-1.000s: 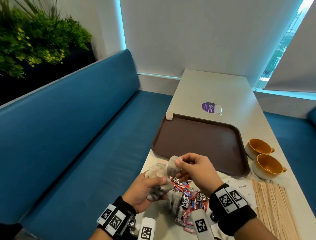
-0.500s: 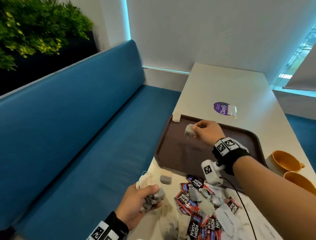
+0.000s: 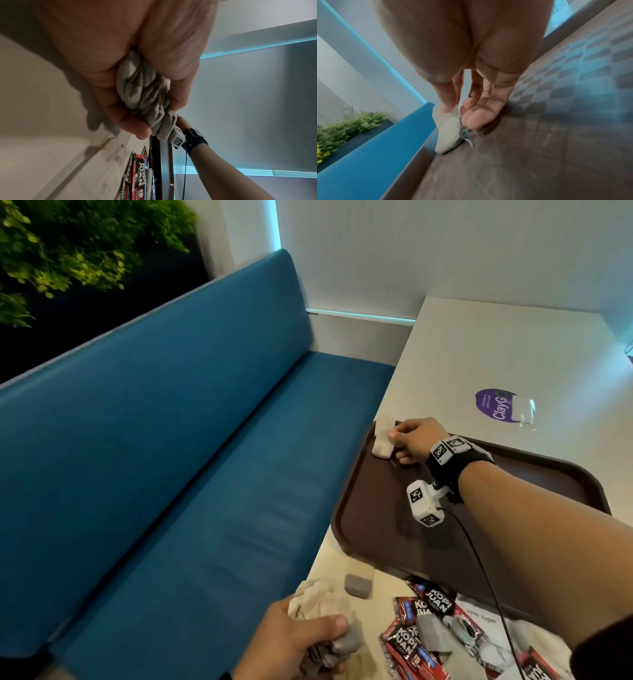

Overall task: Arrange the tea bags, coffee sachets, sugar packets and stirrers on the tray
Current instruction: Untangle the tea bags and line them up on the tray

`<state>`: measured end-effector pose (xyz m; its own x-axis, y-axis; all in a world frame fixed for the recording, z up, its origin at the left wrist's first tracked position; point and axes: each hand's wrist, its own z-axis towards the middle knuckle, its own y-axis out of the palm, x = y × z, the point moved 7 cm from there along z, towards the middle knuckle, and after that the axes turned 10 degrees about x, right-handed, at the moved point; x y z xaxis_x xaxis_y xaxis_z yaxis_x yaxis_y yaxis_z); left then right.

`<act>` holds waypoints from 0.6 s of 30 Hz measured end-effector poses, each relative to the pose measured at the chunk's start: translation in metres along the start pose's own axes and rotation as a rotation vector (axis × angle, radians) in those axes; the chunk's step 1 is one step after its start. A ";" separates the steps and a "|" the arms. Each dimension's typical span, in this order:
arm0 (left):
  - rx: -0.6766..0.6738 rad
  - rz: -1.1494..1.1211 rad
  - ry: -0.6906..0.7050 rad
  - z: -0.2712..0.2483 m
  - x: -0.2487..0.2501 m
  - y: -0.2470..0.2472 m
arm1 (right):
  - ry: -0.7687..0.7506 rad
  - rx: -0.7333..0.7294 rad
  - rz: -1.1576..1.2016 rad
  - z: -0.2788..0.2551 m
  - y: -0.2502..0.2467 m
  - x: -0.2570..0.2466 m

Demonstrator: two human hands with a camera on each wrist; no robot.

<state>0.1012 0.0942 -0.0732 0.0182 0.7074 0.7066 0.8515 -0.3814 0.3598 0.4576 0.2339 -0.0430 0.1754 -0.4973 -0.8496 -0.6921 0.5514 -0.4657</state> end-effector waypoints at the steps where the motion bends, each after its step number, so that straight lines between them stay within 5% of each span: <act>1: -0.020 -0.018 -0.007 0.000 0.000 0.002 | -0.023 0.025 0.007 0.003 -0.001 -0.003; 8: 0.053 0.159 0.093 0.007 0.001 -0.011 | -0.129 0.178 -0.020 0.007 -0.018 -0.016; 18: -0.029 0.151 0.094 -0.001 0.007 -0.003 | -0.281 0.025 -0.343 0.008 0.003 -0.016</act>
<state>0.0986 0.0999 -0.0689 0.0946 0.5821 0.8076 0.8272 -0.4973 0.2615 0.4581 0.2484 -0.0327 0.5780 -0.4553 -0.6772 -0.5438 0.4038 -0.7357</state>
